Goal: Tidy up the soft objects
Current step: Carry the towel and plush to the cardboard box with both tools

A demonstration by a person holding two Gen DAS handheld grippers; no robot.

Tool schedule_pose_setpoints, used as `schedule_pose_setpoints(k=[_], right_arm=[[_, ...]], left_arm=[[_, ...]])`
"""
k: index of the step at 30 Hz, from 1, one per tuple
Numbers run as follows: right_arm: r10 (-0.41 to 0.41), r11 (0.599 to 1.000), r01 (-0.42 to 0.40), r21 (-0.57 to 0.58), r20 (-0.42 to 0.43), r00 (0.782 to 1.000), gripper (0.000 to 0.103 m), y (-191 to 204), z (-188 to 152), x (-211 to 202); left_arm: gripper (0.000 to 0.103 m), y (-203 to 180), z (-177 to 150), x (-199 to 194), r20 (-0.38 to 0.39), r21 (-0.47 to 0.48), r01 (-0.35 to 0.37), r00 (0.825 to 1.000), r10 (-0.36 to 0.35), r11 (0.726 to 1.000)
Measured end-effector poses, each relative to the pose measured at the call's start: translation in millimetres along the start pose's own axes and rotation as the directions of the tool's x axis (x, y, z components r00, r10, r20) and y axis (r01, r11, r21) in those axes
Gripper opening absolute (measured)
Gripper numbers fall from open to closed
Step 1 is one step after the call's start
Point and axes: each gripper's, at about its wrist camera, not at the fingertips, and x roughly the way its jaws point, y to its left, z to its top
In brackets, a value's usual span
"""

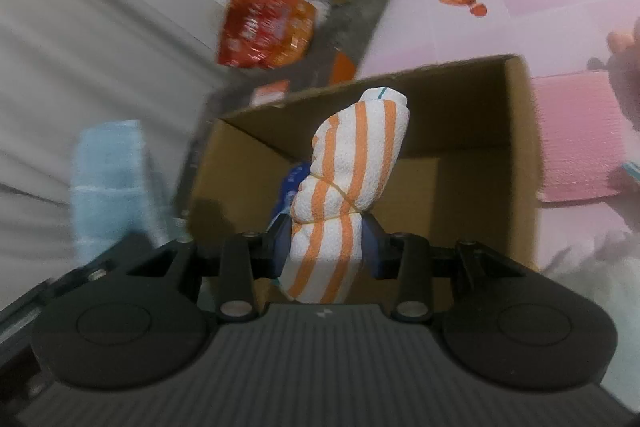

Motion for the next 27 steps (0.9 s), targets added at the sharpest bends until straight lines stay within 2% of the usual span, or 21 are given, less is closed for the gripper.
schedule_pose_setpoints(k=[4, 10, 17, 27], right_arm=[[-0.065, 0.998, 0.066, 0.013, -0.067, 0.996, 0.036, 4.9, -4.1, 38.3], [-0.148, 0.988, 0.144, -0.048, -0.095, 0.984, 0.040, -1.5, -4.0, 76.0], [-0.160, 0.982, 0.146, -0.122, -0.120, 0.980, 0.040, 4.0, -4.0, 80.1], [-0.161, 0.979, 0.122, -0.164, -0.248, 0.955, 0.037, 0.1, 4.4, 86.9]], left_arm=[[0.015, 8.8, -0.3, 0.7, -0.005, -0.013, -0.007, 1.000, 0.007, 1.000], [0.015, 19.1, -5.7, 6.9, -0.023, -0.024, -0.013, 1.000, 0.012, 1.000], [0.015, 26.4, -9.3, 10.9, -0.043, -0.042, -0.015, 0.999, 0.014, 0.999], [0.015, 29.0, -10.0, 7.6, -0.035, -0.042, -0.017, 0.999, 0.015, 0.999]])
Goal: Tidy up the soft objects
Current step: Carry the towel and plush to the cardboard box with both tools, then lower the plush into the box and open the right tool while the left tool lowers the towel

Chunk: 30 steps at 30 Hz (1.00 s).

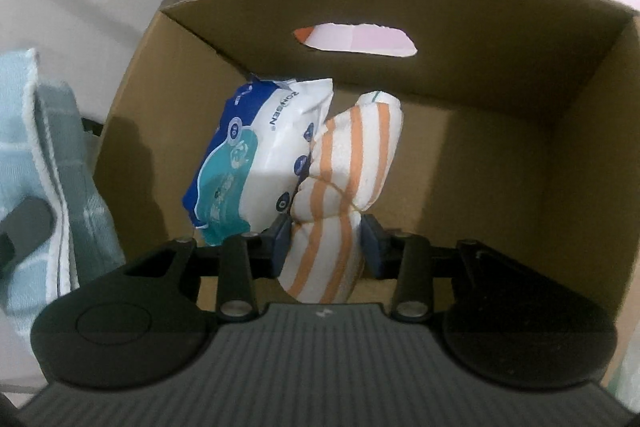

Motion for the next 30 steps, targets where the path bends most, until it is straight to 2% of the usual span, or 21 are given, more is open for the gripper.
schedule_pose_setpoints(k=[6, 8, 12, 16, 20, 22, 25, 28, 30], right_arm=[[0.019, 1.000, -0.020, 0.014, 0.032, 0.999, 0.040, -1.3, 4.9, 4.3], [0.034, 0.999, -0.035, 0.023, 0.041, 0.999, 0.049, -2.7, 3.7, -0.7], [0.096, 0.995, -0.100, 0.021, 0.146, 0.985, 0.055, -5.9, -3.9, -39.3], [0.161, 0.986, -0.169, 0.001, 0.292, 0.943, 0.057, -15.3, -21.4, -95.3], [0.201, 0.972, -0.233, 0.024, 0.424, 0.883, 0.057, -44.6, -51.4, -151.9], [0.224, 0.963, -0.269, 0.026, 0.479, 0.848, 0.057, -61.6, -69.9, -175.1], [0.248, 0.945, -0.323, 0.046, 0.543, 0.802, 0.058, -93.2, -104.1, -201.2], [0.257, 0.930, -0.360, 0.076, 0.569, 0.782, 0.058, -122.4, -131.6, -210.3], [0.254, 0.921, -0.376, 0.103, 0.573, 0.779, 0.058, -139.8, -145.9, -209.2]], left_arm=[[0.015, 0.5, -1.4, -0.5, -0.003, -0.004, -0.007, 1.000, 0.007, 1.000], [0.015, 0.0, -2.6, -2.0, -0.005, -0.002, -0.008, 1.000, 0.008, 1.000], [0.015, -2.6, -4.2, -4.9, -0.002, 0.003, -0.004, 1.000, 0.004, 1.000], [0.015, -10.9, -7.1, -8.3, -0.021, 0.009, 0.037, 0.999, -0.036, 0.999], [0.015, -26.4, -11.9, -9.0, -0.067, 0.016, 0.104, 0.992, -0.103, 0.994], [0.016, -31.3, -12.3, -4.8, -0.107, -0.022, 0.169, 0.980, -0.171, 0.985], [0.015, -38.5, -13.0, 8.4, -0.161, -0.117, 0.272, 0.944, -0.288, 0.955], [0.016, -45.7, -15.5, 32.7, -0.199, -0.212, 0.343, 0.902, -0.384, 0.915], [0.016, -47.7, -19.3, 55.9, -0.224, -0.274, 0.352, 0.882, -0.415, 0.895]])
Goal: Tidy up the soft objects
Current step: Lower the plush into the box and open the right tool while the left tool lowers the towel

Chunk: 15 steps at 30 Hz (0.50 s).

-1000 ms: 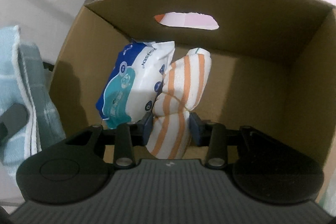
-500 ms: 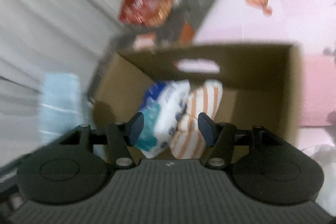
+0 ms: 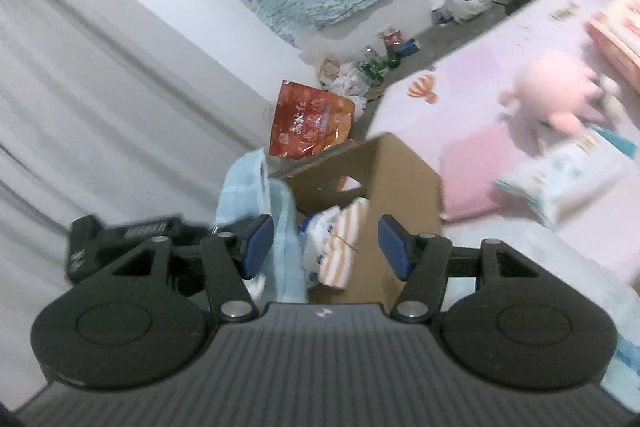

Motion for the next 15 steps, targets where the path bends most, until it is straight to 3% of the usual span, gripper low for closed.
schedule_pose_setpoints(k=[4, 10, 13, 15], right_arm=[[-0.008, 0.998, 0.008, 0.058, 0.011, 1.000, 0.059, -32.6, -11.8, -15.6], [-0.032, 0.995, 0.028, 0.097, 0.036, 0.999, 0.059, -65.0, -21.0, -18.3], [-0.054, 0.993, 0.050, 0.111, 0.031, 0.998, 0.059, -78.6, -22.2, -18.6], [-0.068, 0.991, 0.064, 0.117, 0.026, 0.997, 0.059, -84.7, -22.8, -16.2]], left_arm=[[0.016, 18.9, 6.1, 46.5, -0.082, -0.104, -0.002, 0.997, -0.006, 0.995], [0.016, 28.0, 19.1, 86.9, -0.082, -0.055, -0.192, 0.979, 0.188, 0.980], [0.016, 21.3, 20.1, 99.9, -0.076, 0.061, -0.329, 0.940, 0.333, 0.943], [0.016, 12.7, 16.3, 108.4, -0.062, 0.156, -0.407, 0.905, 0.420, 0.900]])
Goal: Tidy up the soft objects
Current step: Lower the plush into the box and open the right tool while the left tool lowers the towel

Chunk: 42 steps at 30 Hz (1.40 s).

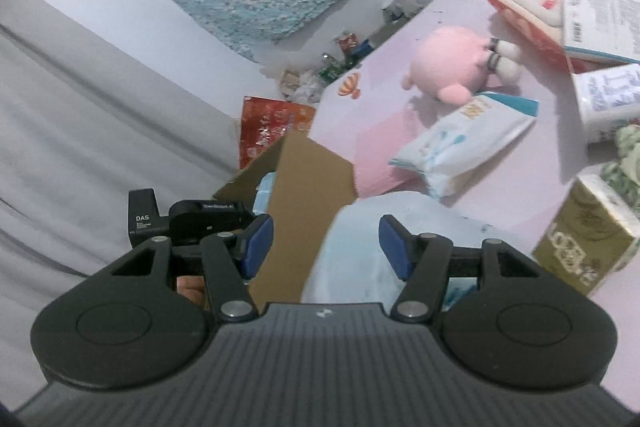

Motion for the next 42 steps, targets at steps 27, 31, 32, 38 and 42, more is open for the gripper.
schedule_pose_setpoints(k=[27, 31, 32, 38, 42], right_arm=[[-0.021, 1.000, 0.020, -0.020, -0.015, 1.000, 0.061, 7.2, -14.4, -10.3], [-0.022, 1.000, 0.022, -0.020, -0.012, 1.000, 0.061, 6.4, -15.8, -13.7], [-0.024, 1.000, 0.024, -0.020, -0.010, 1.000, 0.061, 6.0, -15.7, -14.8], [-0.024, 1.000, 0.024, -0.019, 0.011, 1.000, 0.062, 2.7, -15.7, -27.7], [-0.022, 1.000, 0.022, -0.013, 0.039, 0.999, 0.062, -1.9, -17.6, -42.9]], left_arm=[[0.059, -39.1, -15.5, -6.1, 0.107, 0.173, -0.277, 0.959, 0.262, 0.945], [0.059, -41.3, -16.3, -0.8, 0.110, 0.179, -0.314, 0.948, 0.298, 0.932], [0.060, -42.6, -16.9, -1.0, 0.113, 0.184, -0.321, 0.946, 0.305, 0.929], [0.081, -38.3, -18.9, -14.9, 0.101, 0.125, -0.233, 0.970, 0.222, 0.964], [0.082, -40.6, -21.3, -29.1, 0.133, 0.123, -0.235, 0.967, 0.218, 0.964]])
